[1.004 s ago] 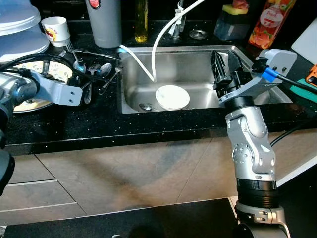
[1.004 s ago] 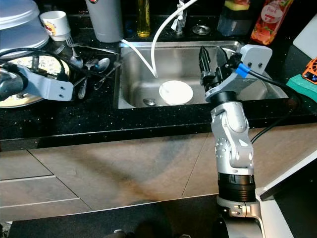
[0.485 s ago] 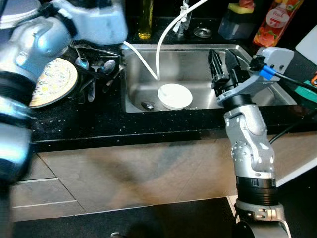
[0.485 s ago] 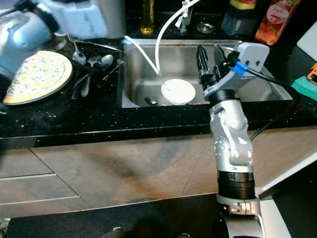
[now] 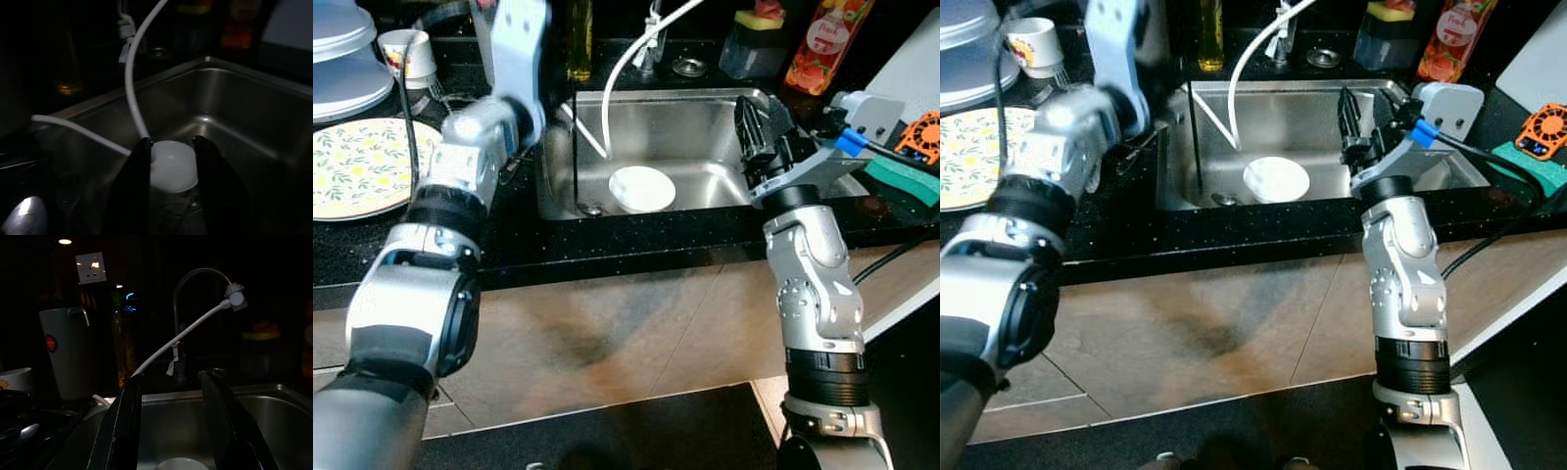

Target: Kitchen organization

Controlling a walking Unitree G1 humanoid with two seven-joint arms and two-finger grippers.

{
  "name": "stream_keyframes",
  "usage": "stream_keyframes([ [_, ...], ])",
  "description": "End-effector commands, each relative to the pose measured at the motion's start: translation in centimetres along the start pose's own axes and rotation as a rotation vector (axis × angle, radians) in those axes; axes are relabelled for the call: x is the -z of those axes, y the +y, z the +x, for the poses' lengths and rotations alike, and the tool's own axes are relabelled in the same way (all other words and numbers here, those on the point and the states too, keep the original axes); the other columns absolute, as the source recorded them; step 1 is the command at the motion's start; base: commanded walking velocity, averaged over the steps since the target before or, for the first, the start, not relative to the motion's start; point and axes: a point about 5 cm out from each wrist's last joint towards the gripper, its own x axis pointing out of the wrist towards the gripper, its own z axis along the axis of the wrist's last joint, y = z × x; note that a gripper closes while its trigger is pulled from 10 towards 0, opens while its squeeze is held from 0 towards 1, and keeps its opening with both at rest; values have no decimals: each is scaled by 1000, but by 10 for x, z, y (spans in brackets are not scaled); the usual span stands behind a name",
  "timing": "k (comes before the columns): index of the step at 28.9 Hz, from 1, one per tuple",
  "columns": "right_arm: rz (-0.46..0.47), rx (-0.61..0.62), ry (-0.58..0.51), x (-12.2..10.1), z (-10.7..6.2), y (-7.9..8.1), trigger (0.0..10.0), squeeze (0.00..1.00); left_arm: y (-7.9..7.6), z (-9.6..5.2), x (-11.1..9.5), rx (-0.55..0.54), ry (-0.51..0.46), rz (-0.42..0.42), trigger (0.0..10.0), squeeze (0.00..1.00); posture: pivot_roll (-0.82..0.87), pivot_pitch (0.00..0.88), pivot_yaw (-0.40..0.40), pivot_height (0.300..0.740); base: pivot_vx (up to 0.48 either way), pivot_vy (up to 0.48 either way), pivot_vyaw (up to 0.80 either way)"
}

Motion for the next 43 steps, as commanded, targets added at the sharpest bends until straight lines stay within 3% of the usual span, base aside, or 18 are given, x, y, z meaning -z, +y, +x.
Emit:
stream_keyframes([
  [1,-5,13,-3,-2,-2,-3,10000,0,1,-4,-8,28,-34,-24,10000,871,134,130,-29,740,0,0,0],
  [2,-3,11,-3,-2,-1,-2,10000,0,1,-8,-23,56,-108,-66,10000,0,135,129,-31,740,0,0,0],
  [4,0,7,-3,-1,-1,-1,10000,0,4,-16,-45,90,-211,-108,10000,0,137,128,-33,740,0,0,0],
  [7,0,6,-2,-1,-1,-1,10000,0,7,-20,-52,92,-237,-117,10000,0,137,128,-33,740,0,0,0],
  [10,1,4,-1,-1,-1,-1,10000,0,20,-37,-67,30,-247,-82,10000,0,140,125,-27,740,0,0,0],
  [12,4,3,2,0,-2,0,10000,0,35,-54,-48,-147,-98,65,10000,0,148,124,-26,740,0,0,0],
  [14,5,3,4,1,-2,0,10000,0,39,-61,-41,-204,-48,103,10000,0,149,125,-27,740,0,0,0],
  [15,7,3,6,1,-3,0,10000,0,40,-74,-33,-205,0,144,10000,0,151,125,-28,740,0,0,0],
  [16,7,3,6,1,-3,0,10000,0,40,-74,-33,-205,0,144,10000,0,151,125,-28,740,0,0,0],
  [18,9,1,11,3,-3,0,10000,0,37,-97,-26,-150,55,229,10000,0,162,125,-33,740,0,0,0],
  [21,12,-10,18,6,-2,1,10000,0,37,-129,-22,-97,117,286,10000,0,187,114,-39,740,0,0,0],
  [23,14,-15,18,6,-1,2,10000,0,41,-138,-16,-110,169,319,10000,0,191,108,-42,740,0,0,0],
  [25,20,-27,14,7,3,5,10000,0,48,-146,-4,-143,257,419,10000,0,193,97,-43,740,0,0,0],
  [32,13,-30,8,6,3,5,10000,0,45,-130,34,-81,390,704,10000,0,183,85,-37,740,0,0,0],
  [36,10,-22,12,7,1,4,10000,0,37,-106,48,-37,383,844,10000,0,172,81,-36,740,0,0,0],
  [38,9,-22,11,7,1,3,10000,0,37,-103,50,-41,391,871,10000,0,172,81,-36,740,0,0,0],
  [40,8,-19,4,6,1,4,10000,0,37,-80,59,-70,384,1005,9529,0,161,75,-29,740,0,0,0],
  [43,9,-17,1,6,1,3,10000,0,35,-73,61,-69,377,1041,10000,0,161,75,-29,740,0,0,0],
])
